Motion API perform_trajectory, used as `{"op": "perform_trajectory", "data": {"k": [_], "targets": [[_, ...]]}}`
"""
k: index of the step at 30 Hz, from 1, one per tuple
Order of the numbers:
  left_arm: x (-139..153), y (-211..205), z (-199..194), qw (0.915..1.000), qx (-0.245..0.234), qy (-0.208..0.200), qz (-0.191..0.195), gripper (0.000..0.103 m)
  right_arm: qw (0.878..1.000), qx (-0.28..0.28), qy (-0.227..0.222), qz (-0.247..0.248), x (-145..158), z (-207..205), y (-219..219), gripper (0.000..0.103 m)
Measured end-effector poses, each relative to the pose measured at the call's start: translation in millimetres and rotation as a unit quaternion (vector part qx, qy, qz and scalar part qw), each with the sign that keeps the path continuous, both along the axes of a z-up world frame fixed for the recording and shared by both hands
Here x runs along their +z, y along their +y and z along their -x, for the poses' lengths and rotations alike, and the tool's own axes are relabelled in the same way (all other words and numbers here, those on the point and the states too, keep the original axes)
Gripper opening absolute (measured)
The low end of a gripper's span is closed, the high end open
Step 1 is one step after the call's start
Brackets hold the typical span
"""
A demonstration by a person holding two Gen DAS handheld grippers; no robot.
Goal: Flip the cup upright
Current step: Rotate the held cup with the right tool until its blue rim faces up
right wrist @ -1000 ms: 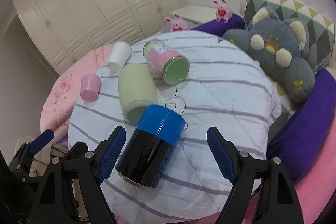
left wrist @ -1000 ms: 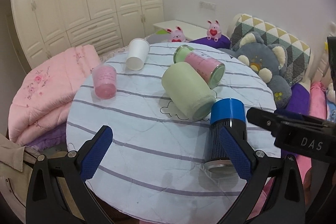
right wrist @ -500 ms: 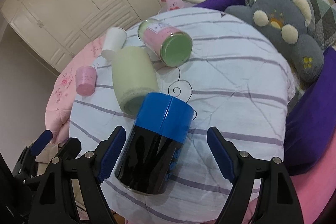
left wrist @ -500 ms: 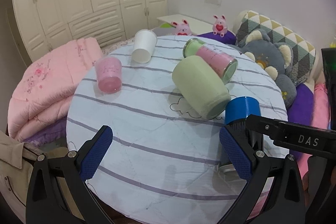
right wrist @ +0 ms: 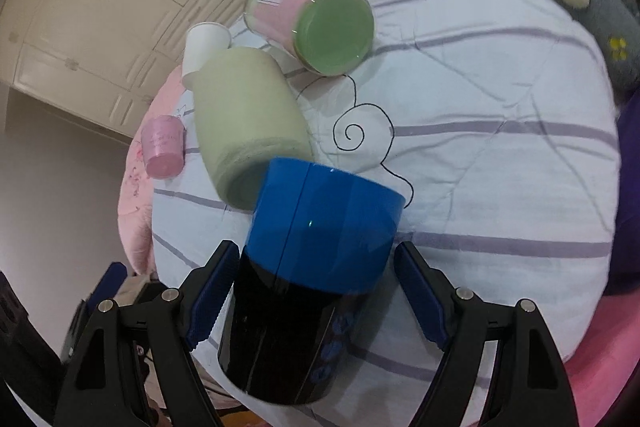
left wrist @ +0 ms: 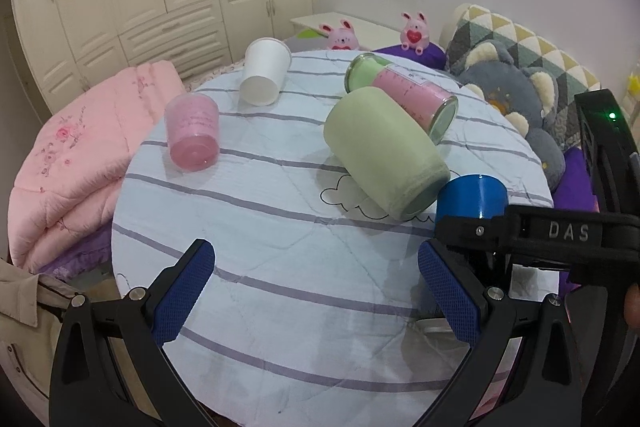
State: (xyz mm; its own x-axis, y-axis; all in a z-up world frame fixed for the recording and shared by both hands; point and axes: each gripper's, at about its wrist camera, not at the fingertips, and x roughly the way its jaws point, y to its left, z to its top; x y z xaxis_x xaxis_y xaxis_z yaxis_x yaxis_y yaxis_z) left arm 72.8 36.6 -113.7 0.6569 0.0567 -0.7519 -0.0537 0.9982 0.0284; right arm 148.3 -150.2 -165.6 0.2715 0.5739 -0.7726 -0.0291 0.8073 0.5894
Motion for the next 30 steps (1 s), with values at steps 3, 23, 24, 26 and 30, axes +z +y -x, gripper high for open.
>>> {"op": "perform_trajectory", "data": {"k": [3, 23, 24, 26, 30], "targets": [[-2, -2, -4, 1.0000, -0.005, 0.006, -0.001, 0.103, 1.000, -0.005, 0.007, -0.019, -3, -6, -4, 0.081], [-2, -18, -7, 0.9997, -0.018, 0.014, -0.003, 0.103, 0.996, 0.039, -0.077, -0.005, 13, -3, -5, 0.075], [-2, -18, -7, 0.9998, -0.018, 0.014, -0.001, 0.103, 0.995, 0.039, -0.088, 0.003, 17, -2, -6, 0.075], [0, -20, -8, 0.9997, -0.017, 0.014, 0.005, 0.103, 0.993, 0.040, -0.113, 0.022, 26, 2, -9, 0.075], [3, -26, -10, 0.9997, -0.022, 0.011, 0.004, 0.103, 0.982, 0.040, -0.171, 0.074, 42, 3, -12, 0.074]]}}
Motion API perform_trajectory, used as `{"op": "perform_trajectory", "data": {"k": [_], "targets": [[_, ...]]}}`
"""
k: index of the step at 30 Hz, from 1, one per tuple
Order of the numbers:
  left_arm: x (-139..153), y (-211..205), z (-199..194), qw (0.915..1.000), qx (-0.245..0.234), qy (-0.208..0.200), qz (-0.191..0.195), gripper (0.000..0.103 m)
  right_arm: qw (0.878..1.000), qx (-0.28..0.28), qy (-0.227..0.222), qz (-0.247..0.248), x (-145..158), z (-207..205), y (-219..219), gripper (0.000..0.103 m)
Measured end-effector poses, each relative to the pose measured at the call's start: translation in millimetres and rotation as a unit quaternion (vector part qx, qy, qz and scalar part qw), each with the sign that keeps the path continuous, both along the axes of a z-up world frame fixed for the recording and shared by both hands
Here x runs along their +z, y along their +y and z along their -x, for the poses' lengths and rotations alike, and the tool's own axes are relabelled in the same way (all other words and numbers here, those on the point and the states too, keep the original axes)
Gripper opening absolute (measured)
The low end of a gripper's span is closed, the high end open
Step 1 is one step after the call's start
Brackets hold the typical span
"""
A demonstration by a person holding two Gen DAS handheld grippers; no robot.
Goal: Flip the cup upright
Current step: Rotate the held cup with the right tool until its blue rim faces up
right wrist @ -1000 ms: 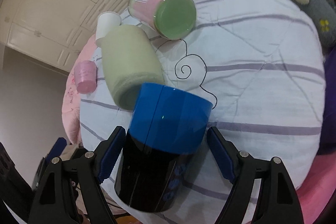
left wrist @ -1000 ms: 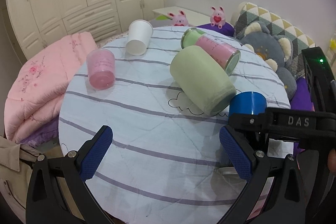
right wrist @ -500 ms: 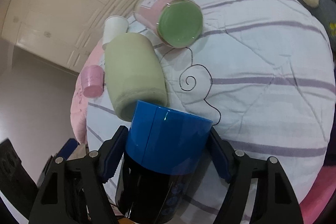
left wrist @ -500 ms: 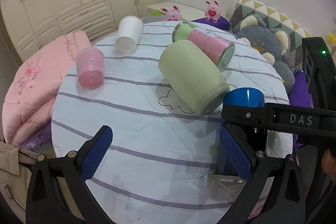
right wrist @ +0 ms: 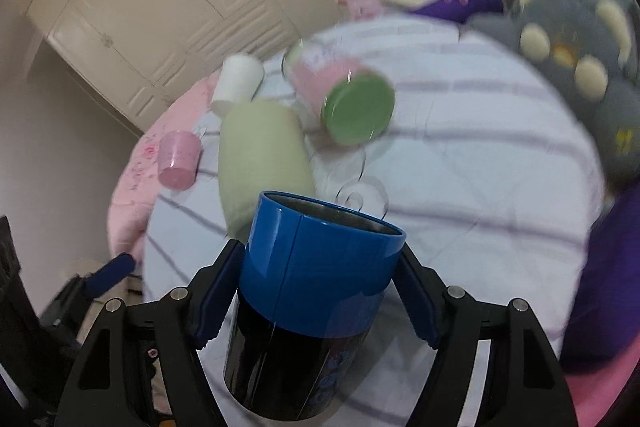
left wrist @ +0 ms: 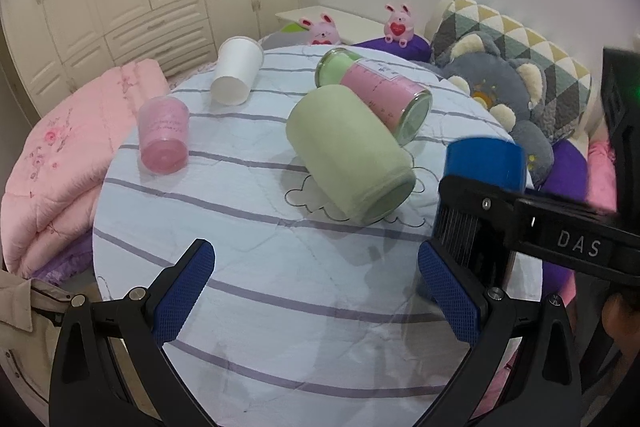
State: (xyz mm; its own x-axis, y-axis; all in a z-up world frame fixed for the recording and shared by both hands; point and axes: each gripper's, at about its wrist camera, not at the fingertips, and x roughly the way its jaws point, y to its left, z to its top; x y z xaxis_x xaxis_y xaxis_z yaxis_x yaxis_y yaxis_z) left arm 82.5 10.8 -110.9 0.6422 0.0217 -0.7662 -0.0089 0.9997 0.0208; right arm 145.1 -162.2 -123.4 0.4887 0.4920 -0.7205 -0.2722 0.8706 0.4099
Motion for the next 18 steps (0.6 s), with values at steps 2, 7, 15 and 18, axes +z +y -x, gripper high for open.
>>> {"op": "perform_trajectory", "data": {"k": [2, 7, 15, 18], "targets": [[1, -4, 0, 1.0000, -0.004, 0.001, -0.004, 0.103, 0.999, -0.005, -0.030, 0.023, 7, -1, -3, 0.074], [1, -11, -4, 0.9999, -0.008, 0.004, -0.006, 0.103, 0.991, -0.006, -0.104, 0.089, 16, -6, -1, 0.074], [-2, -10, -12, 0.9998, 0.010, 0.014, -0.010, 0.103, 0.961, 0.000, -0.209, 0.182, 21, -9, 17, 0.074], [-5, -7, -16, 0.9996, 0.018, 0.019, -0.010, 0.103, 0.952, 0.002, -0.235, 0.196, 20, -8, 23, 0.073]]}}
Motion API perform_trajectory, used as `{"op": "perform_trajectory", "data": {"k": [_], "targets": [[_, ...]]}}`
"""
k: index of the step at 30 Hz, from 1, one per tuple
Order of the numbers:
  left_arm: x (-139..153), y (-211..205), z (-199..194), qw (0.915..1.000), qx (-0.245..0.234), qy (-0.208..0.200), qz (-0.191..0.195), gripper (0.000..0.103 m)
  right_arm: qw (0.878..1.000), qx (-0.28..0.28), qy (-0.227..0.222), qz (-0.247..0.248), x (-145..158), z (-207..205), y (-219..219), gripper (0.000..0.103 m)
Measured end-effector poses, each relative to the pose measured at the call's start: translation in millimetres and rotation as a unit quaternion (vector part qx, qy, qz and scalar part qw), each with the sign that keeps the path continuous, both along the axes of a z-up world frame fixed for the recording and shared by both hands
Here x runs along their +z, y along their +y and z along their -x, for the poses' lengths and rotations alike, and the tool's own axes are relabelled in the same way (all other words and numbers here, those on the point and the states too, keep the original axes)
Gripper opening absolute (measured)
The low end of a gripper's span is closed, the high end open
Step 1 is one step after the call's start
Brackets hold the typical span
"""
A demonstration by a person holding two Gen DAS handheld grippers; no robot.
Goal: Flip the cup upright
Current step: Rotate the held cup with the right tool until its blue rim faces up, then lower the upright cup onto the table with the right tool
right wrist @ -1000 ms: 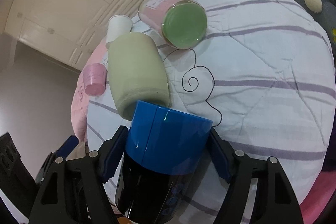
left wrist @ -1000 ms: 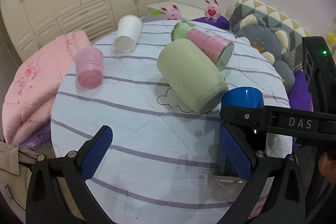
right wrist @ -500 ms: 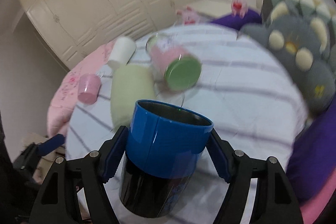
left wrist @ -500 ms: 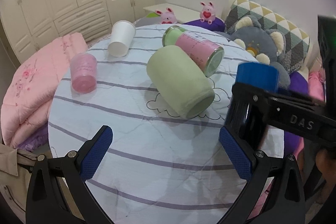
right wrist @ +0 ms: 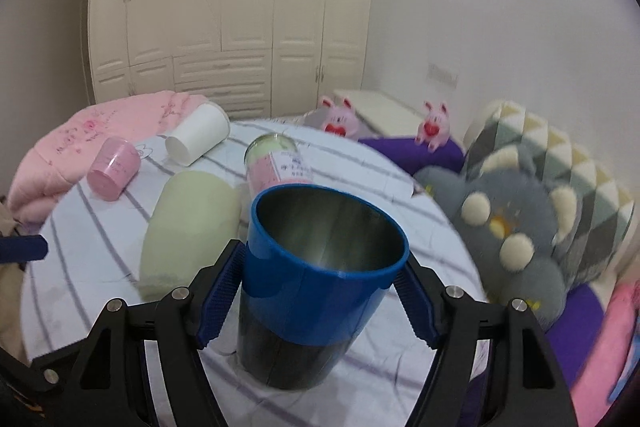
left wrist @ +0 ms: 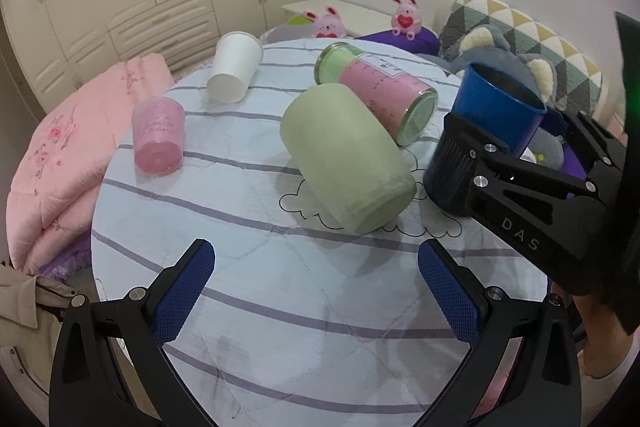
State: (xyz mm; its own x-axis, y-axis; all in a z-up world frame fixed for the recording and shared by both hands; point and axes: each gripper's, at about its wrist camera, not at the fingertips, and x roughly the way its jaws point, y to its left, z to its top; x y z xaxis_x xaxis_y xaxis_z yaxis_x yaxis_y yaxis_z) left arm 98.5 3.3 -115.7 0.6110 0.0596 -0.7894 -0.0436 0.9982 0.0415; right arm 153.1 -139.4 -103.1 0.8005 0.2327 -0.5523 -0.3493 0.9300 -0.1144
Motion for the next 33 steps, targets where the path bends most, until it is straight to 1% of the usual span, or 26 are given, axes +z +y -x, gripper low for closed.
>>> {"op": "perform_trajectory", "data": {"k": [2, 8, 16, 21, 25, 27, 33], "targets": [[-2, 1, -2, 1.0000, 0.005, 0.004, -0.002, 0.103, 1.000, 0.001, -0.015, 0.008, -2, 1, 3, 0.073], [-11, 3, -2, 0.9997, 0.014, 0.018, 0.001, 0.103, 0.999, 0.013, -0.032, 0.029, -12, 8, 7, 0.072], [-11, 2, 0, 0.9996, 0.018, 0.022, 0.004, 0.103, 0.999, 0.025, -0.030, 0.029, -14, 11, 12, 0.072], [-10, 1, 1, 0.9995, 0.020, 0.021, 0.009, 0.103, 0.999, 0.024, -0.016, 0.020, -15, 5, 9, 0.072], [-10, 1, 1, 0.9995, 0.020, 0.021, 0.010, 0.103, 0.999, 0.023, 0.015, -0.015, -17, -5, 0, 0.072], [-9, 1, 1, 0.9995, 0.019, 0.020, 0.012, 0.103, 0.999, 0.020, 0.023, -0.019, -18, -8, -3, 0.072], [-8, -2, 2, 0.9996, 0.019, 0.019, 0.012, 0.103, 0.999, 0.018, 0.028, -0.027, -17, -7, -4, 0.072]]}}
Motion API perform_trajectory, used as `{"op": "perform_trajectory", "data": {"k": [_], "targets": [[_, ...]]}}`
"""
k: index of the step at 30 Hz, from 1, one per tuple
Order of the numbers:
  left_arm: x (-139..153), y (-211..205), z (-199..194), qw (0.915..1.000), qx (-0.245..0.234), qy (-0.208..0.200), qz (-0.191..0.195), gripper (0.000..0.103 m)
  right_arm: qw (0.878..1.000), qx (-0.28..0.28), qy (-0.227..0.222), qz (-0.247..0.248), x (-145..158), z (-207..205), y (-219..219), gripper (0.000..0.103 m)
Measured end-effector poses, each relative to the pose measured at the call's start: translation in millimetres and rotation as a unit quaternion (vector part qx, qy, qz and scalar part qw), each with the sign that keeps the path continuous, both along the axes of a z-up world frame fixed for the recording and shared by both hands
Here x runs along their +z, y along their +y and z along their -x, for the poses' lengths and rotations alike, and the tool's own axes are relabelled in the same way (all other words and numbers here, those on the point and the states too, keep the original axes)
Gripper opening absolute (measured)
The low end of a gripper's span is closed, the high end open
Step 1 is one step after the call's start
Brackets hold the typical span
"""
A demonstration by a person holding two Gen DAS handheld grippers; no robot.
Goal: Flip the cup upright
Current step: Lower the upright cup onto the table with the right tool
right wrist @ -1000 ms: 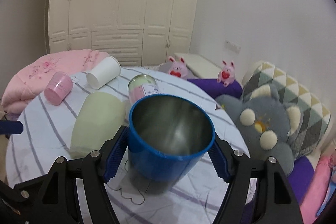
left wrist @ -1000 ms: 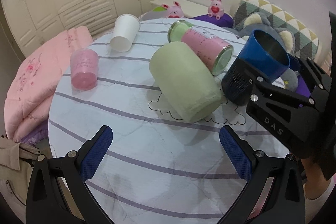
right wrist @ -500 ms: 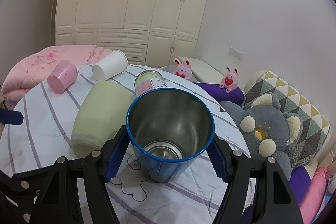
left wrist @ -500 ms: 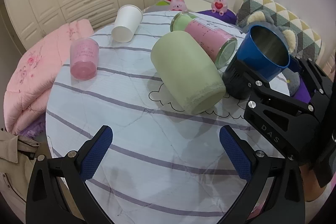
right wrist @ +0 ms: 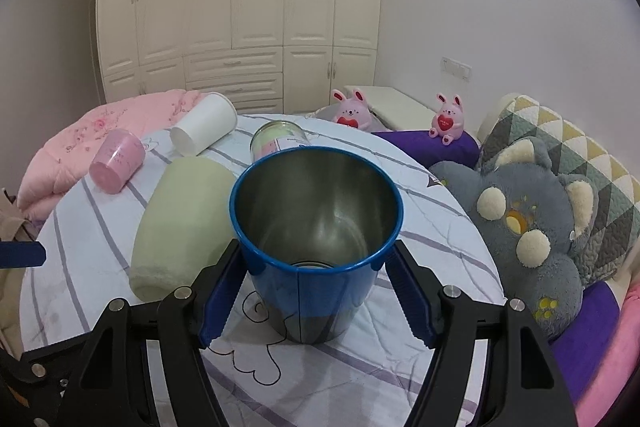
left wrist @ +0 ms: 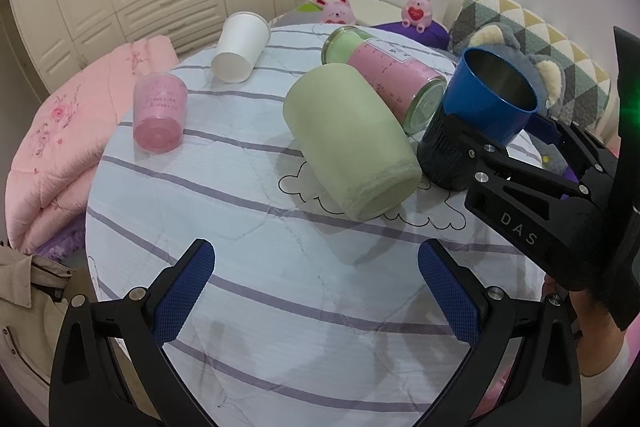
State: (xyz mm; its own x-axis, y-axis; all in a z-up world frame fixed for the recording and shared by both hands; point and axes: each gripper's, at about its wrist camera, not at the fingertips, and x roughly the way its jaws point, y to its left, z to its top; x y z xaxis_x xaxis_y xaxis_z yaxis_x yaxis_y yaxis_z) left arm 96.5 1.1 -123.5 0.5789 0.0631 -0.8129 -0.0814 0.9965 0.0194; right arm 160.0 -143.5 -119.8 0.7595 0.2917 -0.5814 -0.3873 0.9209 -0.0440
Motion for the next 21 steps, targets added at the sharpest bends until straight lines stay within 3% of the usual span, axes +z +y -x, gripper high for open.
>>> {"op": "perform_trajectory", "data": {"k": [3, 5, 21], "targets": [[1, -2, 0, 1.0000, -0.001, 0.000, -0.001, 0.103, 1.000, 0.002, 0.002, -0.001, 1, 0, 1, 0.073], [2, -3, 2, 1.0000, -0.003, -0.001, -0.002, 0.103, 1.000, 0.001, 0.000, -0.003, 3, 2, 0, 0.081], [8, -7, 10, 0.9999, -0.002, -0.010, 0.000, 0.103, 1.000, 0.000, 0.002, -0.017, 16, 11, -8, 0.081]]}}
